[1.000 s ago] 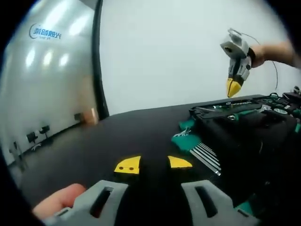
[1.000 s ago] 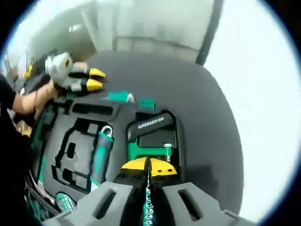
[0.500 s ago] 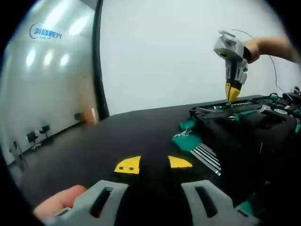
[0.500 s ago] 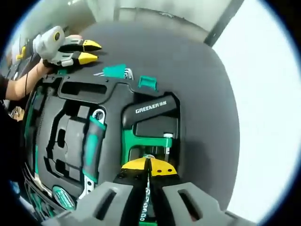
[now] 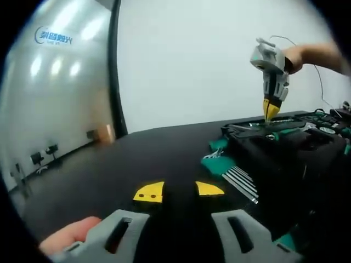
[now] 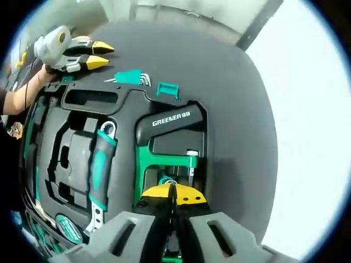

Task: Pick up the tools and put them into their designated positions in the toolbox.

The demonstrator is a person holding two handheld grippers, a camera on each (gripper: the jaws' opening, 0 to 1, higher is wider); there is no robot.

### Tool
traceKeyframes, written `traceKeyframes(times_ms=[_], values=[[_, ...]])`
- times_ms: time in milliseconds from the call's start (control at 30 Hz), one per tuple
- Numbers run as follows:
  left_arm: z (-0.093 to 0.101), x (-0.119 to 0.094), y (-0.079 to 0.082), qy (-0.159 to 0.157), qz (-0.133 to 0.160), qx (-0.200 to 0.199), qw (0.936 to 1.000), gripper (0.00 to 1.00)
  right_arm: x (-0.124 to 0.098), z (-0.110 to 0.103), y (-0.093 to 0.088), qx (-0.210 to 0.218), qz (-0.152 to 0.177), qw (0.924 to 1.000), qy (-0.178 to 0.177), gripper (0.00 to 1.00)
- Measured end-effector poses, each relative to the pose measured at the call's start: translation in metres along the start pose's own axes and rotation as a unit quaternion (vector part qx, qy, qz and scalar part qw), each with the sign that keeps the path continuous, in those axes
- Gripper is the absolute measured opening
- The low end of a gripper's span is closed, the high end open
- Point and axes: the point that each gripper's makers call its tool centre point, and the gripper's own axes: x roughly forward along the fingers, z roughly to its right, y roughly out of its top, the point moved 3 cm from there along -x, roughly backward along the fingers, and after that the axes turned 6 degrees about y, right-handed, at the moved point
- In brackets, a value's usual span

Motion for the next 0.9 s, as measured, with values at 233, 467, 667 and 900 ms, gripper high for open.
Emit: traceKeyframes(times_ms=[233, 467, 667, 900], values=[[-0.0006, -0.0015, -0.0018, 0.003, -0.004, 0.001, 1.0, 0.15, 0.0009, -0.0048, -0.0006, -0.004, -0.019, 0.9998, 0.001, 0.0], [-0.0007, -0.0012, -0.0034, 0.004, -0.007, 0.004, 1.0, 0.15, 0.0013, -0.0077, -0.0014, -0.014, -0.035, 0.9993, -0.002, 0.0], [-0.0004, -0.0004, -0.0039, 0.004, -0.009, 0.01, 0.9999, 0.15, 0.0024, -0.0088, -0.0011, -0.017, -0.044, 0.9989, 0.004, 0.0], [-0.0018, -0.0001, -0.0036, 0.004, -0.009, 0.009, 0.9999, 0.15, 0.0003, -0.0101, -0.0012, -0.063, -0.05, 0.9968, -0.003, 0.0]])
